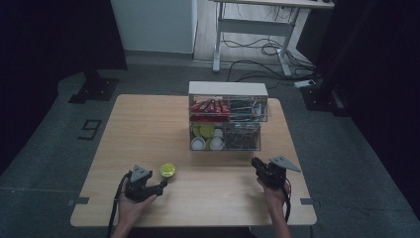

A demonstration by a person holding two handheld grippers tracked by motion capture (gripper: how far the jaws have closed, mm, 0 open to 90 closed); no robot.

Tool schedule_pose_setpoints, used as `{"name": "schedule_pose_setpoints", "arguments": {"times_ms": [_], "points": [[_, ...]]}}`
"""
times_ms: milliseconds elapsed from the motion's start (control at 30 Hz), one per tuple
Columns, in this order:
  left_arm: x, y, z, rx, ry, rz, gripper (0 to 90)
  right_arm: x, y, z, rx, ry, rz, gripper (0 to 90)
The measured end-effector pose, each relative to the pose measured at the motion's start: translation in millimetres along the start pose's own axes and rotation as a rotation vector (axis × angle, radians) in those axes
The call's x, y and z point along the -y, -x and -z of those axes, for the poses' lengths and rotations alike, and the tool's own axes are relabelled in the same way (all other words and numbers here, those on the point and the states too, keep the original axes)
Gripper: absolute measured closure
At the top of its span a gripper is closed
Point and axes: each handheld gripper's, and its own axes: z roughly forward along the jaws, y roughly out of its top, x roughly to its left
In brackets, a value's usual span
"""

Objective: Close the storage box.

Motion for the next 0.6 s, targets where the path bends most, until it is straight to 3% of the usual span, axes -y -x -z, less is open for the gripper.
{"name": "schedule_pose_setpoints", "arguments": {"times_ms": [400,600], "points": [[-0.9,4.2,0.2,0.028,-0.002,-0.015,27.7,34.0,-8.4,22.7,-0.037,-0.065,0.114,61.3],[-1.0,4.9,0.1,0.034,-0.004,-0.022,27.6,47.9,-4.4,31.7,-0.029,-0.107,0.109,56.9]]}}
